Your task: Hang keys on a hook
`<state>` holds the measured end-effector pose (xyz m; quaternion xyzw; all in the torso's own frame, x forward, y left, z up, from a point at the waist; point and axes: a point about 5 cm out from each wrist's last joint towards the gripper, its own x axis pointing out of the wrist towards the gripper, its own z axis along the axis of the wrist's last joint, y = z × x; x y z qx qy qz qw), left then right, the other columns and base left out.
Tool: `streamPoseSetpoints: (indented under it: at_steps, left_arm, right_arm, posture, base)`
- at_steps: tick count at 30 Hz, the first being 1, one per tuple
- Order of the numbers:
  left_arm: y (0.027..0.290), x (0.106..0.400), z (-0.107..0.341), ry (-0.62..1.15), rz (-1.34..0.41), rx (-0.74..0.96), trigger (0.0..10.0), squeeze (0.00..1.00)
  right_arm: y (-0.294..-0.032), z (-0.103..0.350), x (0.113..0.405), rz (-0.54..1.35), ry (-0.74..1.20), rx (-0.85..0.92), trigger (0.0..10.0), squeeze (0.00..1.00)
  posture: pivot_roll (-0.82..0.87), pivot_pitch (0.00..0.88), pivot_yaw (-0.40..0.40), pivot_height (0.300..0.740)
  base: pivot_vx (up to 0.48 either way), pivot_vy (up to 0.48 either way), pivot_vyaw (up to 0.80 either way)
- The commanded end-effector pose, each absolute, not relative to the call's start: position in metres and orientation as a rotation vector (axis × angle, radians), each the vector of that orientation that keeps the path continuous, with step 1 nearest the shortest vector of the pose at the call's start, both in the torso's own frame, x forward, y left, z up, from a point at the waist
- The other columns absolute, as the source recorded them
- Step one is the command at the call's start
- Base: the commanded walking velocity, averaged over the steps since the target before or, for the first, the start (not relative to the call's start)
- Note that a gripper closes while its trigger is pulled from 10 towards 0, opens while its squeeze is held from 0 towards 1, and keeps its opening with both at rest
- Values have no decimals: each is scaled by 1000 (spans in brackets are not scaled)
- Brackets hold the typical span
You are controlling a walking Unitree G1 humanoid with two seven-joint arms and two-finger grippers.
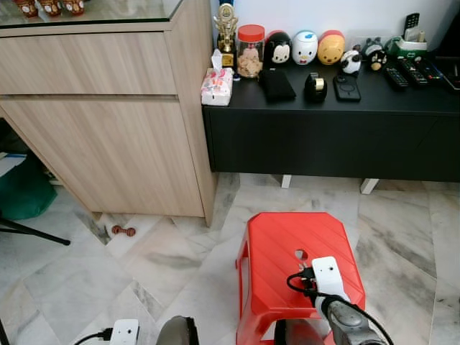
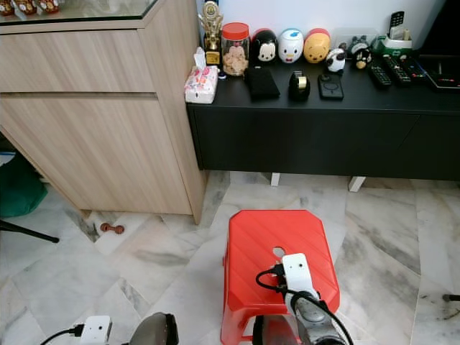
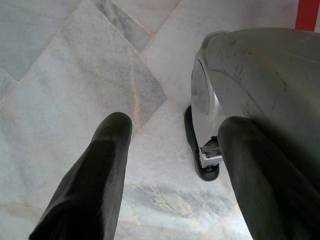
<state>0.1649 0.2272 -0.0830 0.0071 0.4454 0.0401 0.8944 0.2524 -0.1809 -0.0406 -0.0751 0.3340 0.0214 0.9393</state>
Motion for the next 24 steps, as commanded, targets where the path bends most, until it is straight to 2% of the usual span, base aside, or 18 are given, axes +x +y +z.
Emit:
streamPoseSetpoints:
  at_steps: [1, 8, 12, 24]
  left_arm:
    - [231, 156, -86, 948, 91, 20, 10000, 0]
    - [230, 157, -86, 945, 89, 23, 10000, 0]
    - [217, 165, -85, 931, 72, 21, 10000, 0]
    - [213, 166, -86, 930, 65, 26, 10000, 0]
  right_arm:
    - [-185, -44, 247, 26, 696, -148, 0, 0]
    - [-187, -43, 248, 20, 693, -142, 0, 0]
    - [-187, -44, 247, 23, 696, -141, 0, 0]
    - [-185, -46, 244, 50, 716, -135, 0, 0]
  posture:
    - [19, 98, 8, 626]
    - [19, 98, 9, 626]
    - [20, 93, 8, 626]
    - [25, 84, 6, 626]
  base:
    - [0, 0, 0]
    - [0, 0, 0]
    - [0, 0, 0]
    - [0, 0, 0]
